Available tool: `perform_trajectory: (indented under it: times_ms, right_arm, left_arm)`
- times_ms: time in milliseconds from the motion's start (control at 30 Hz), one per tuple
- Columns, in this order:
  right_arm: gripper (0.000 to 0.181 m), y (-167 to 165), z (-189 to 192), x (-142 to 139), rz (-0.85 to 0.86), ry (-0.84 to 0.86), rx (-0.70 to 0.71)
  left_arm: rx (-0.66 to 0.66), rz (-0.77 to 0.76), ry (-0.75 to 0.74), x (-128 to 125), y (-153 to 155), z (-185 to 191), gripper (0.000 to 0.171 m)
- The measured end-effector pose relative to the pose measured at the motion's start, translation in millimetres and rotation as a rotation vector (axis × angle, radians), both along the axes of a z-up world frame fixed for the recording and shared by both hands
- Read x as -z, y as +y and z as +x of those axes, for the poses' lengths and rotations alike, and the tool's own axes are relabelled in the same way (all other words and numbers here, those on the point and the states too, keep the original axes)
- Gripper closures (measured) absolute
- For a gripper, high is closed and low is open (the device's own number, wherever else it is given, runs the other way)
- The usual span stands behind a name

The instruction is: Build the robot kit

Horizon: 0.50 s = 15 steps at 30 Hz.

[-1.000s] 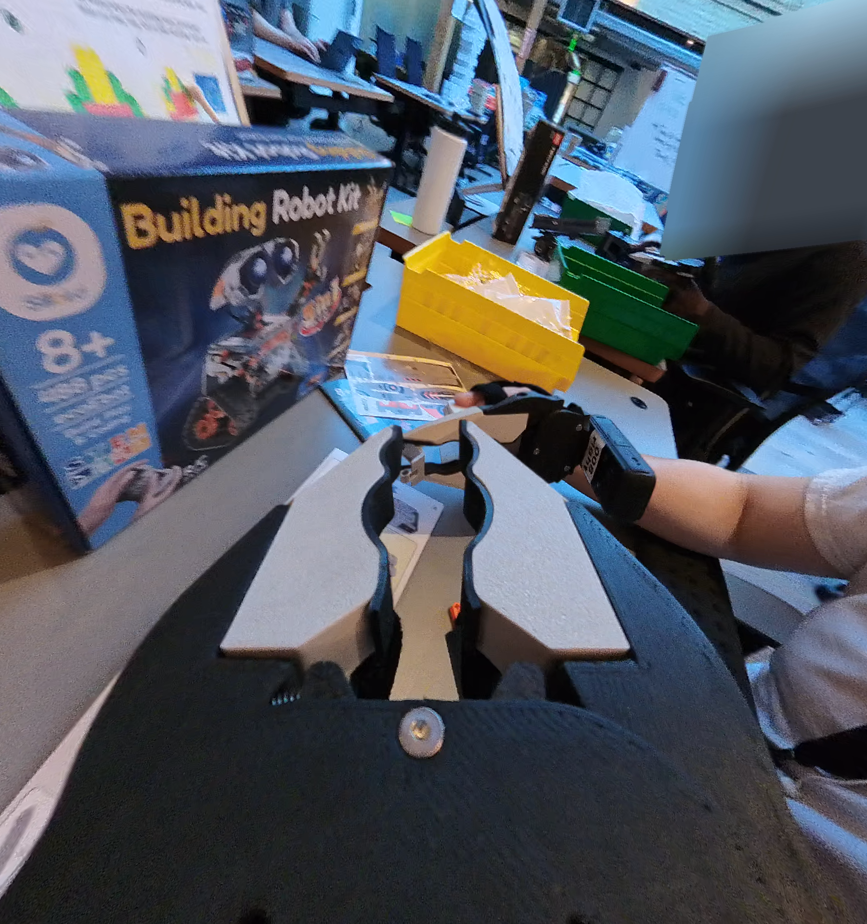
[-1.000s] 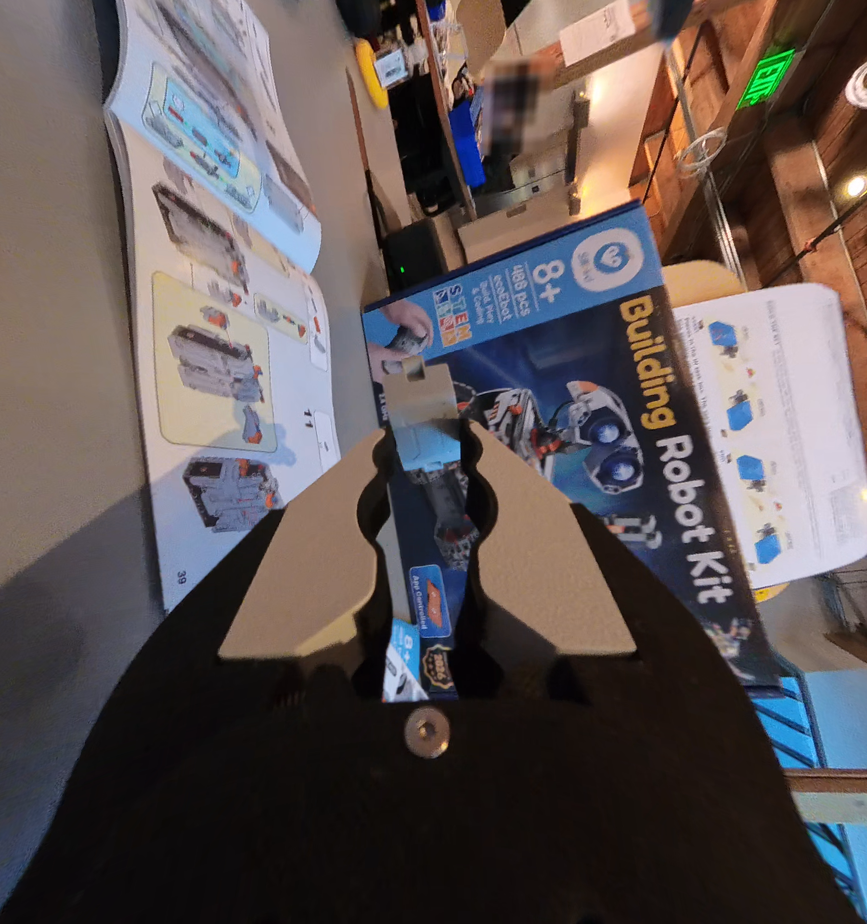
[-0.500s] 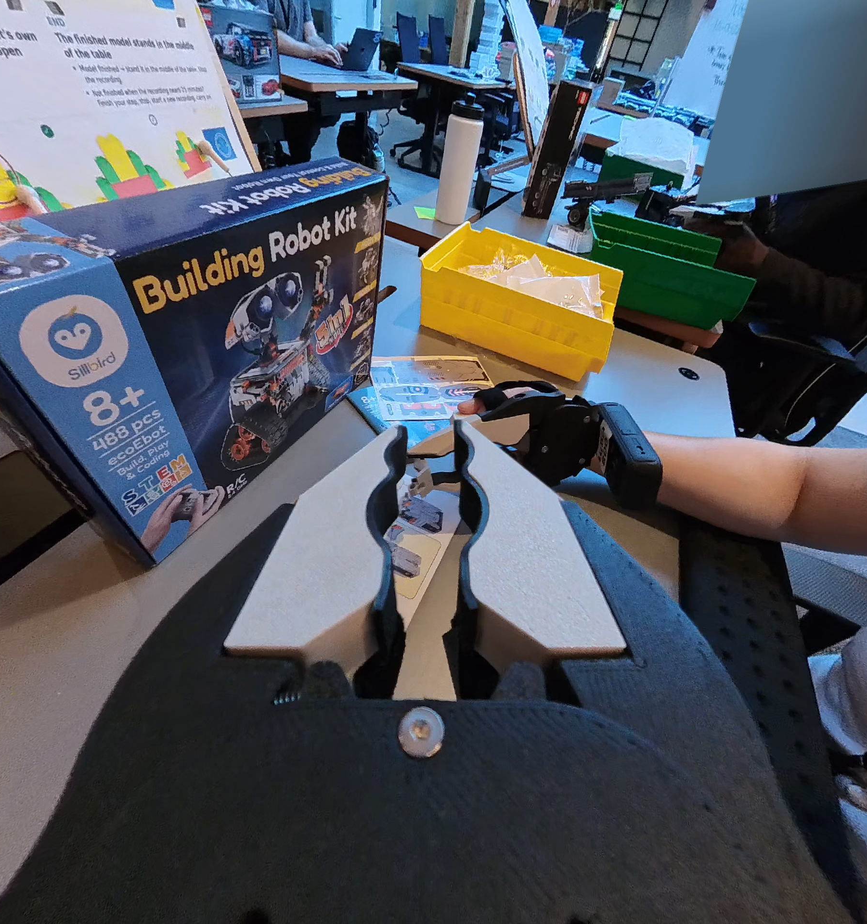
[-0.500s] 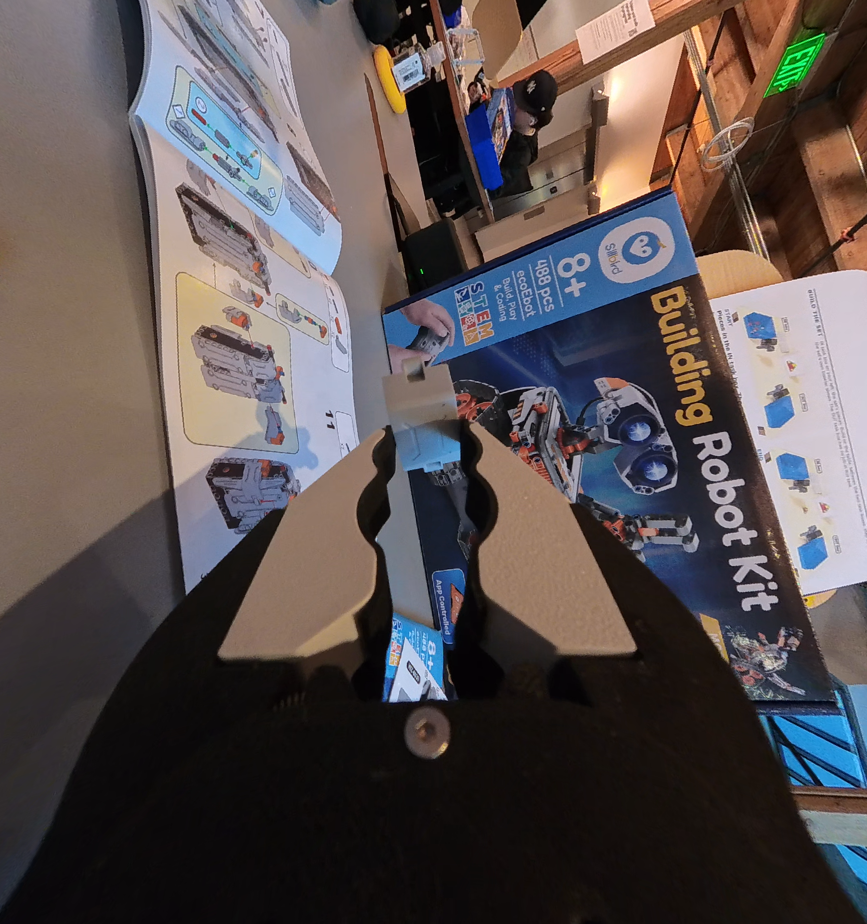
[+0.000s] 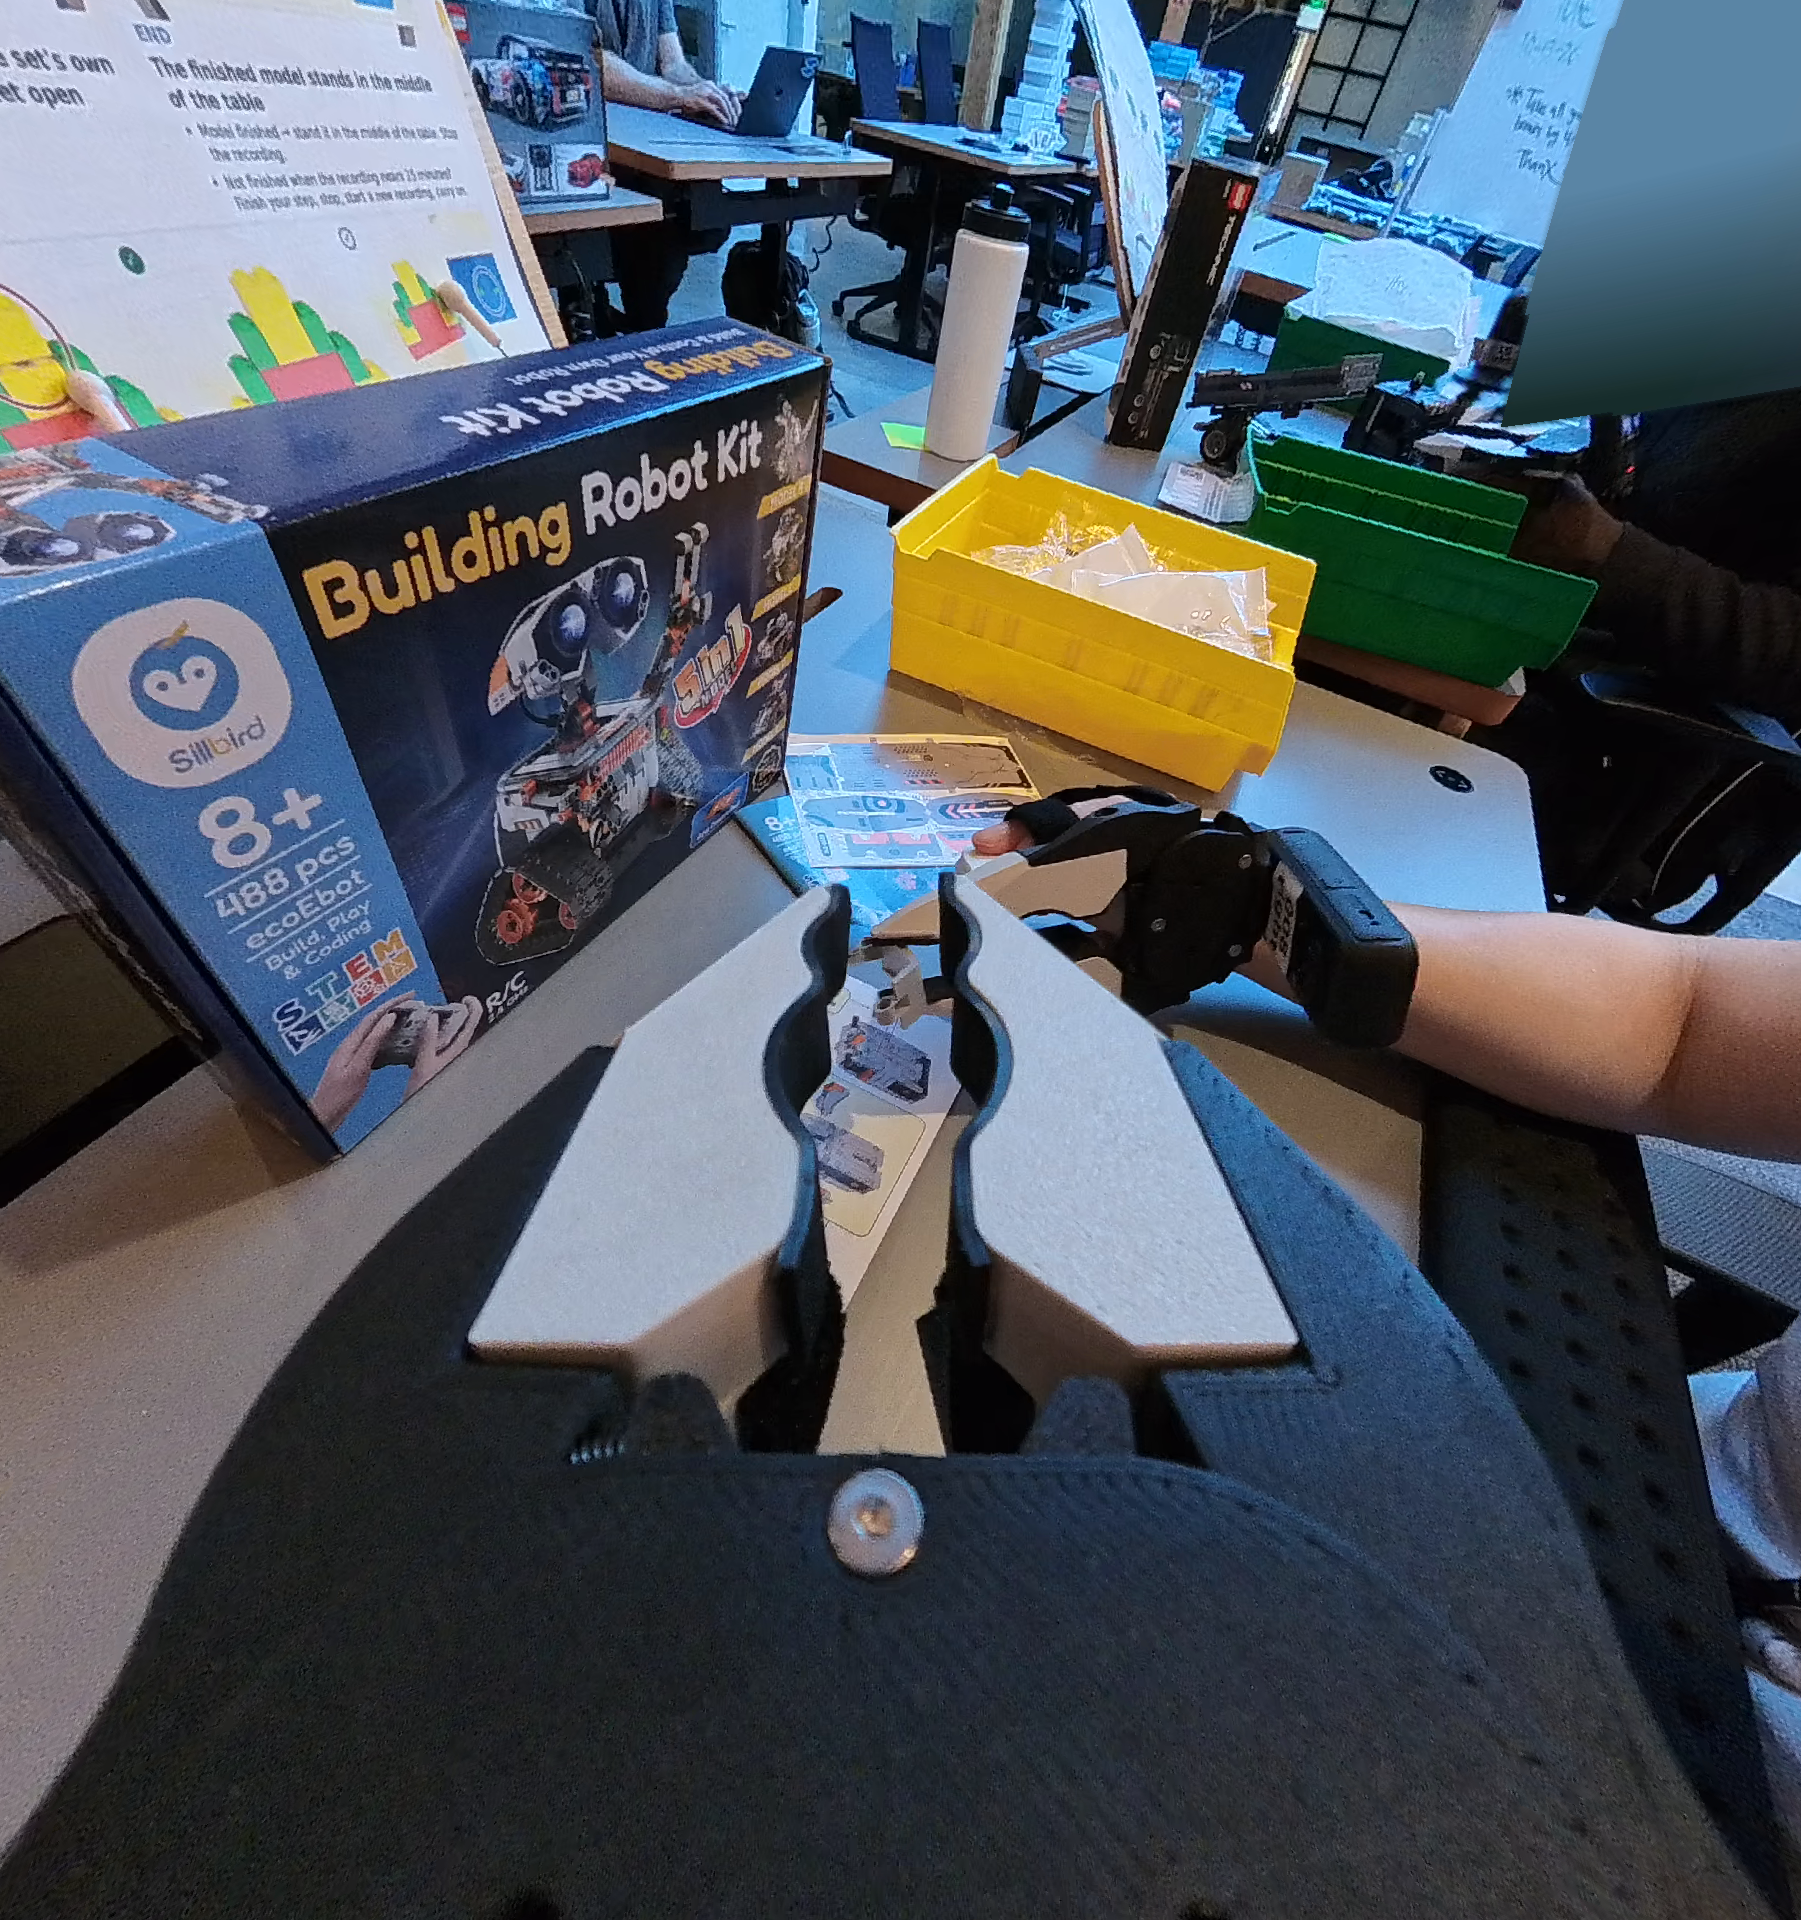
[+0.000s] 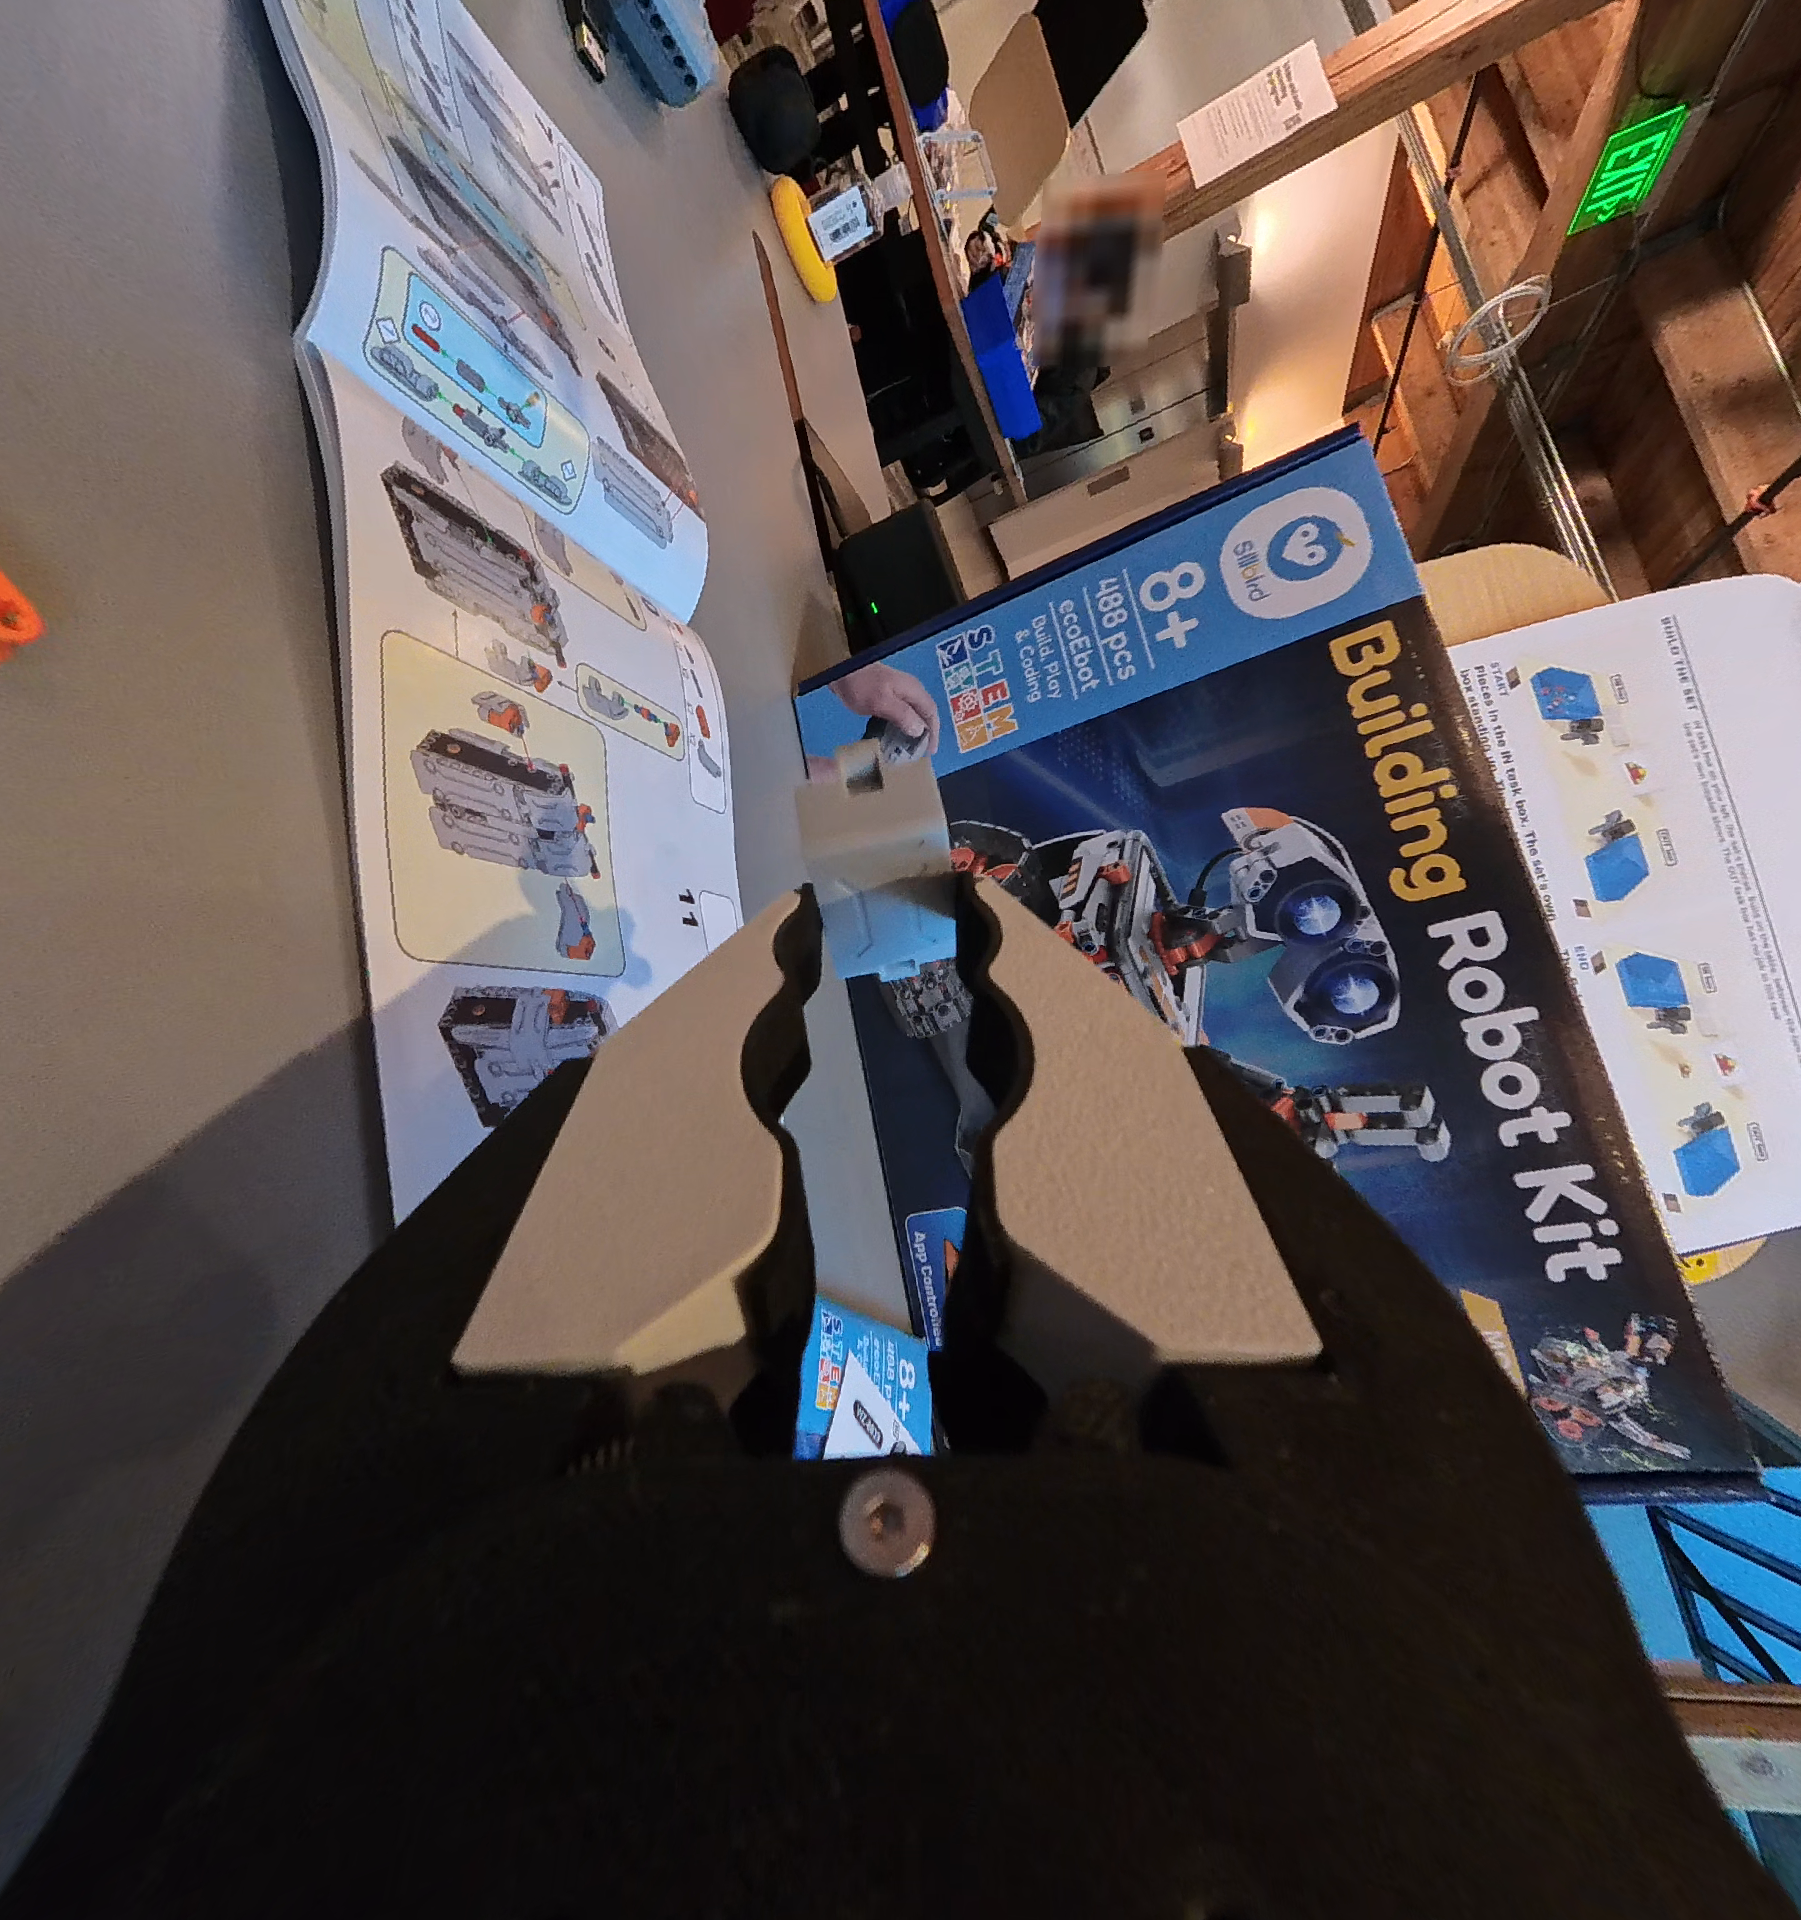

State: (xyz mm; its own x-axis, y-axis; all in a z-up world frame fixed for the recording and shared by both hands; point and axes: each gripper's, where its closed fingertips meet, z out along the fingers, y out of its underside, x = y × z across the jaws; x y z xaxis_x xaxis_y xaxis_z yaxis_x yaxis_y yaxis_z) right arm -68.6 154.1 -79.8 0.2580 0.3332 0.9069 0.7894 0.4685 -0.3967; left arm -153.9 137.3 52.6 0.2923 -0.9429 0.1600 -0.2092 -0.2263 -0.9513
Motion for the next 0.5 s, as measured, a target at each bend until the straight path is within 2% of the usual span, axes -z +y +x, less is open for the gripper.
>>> perform_trajectory:
  times_ms: [500]
  right_arm:
    - [0.157,-6.2,-6.1,-4.1,-0.009,0.022,-0.042]
  left_arm:
    - [0.0,0.002,0.041,6.8,-0.5,3.6,0.156]
